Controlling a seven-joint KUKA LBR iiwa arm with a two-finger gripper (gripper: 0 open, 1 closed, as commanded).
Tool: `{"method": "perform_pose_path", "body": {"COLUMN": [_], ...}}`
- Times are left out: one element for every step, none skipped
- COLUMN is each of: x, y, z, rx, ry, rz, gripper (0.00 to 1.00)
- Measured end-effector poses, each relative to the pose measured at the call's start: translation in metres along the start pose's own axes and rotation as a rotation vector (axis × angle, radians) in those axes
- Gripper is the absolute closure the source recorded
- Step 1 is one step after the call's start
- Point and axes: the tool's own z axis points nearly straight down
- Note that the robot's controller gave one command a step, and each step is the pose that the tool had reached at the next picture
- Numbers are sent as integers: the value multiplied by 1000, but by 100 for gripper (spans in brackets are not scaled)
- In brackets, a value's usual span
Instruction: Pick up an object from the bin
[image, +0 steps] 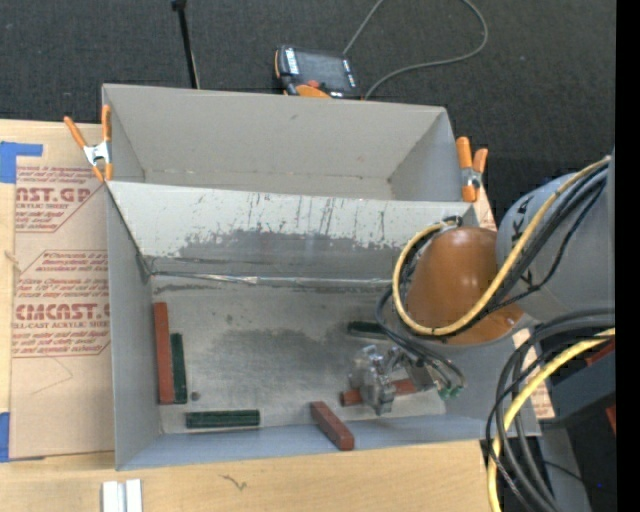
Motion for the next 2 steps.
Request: {"method": "perform_pose_path", "body": {"x": [-2, 0], "y": [0, 0], "z": [0, 0], "rx": [2, 0], "ry": [-10, 0], "rz": [1, 0], "gripper": [0, 100]}}
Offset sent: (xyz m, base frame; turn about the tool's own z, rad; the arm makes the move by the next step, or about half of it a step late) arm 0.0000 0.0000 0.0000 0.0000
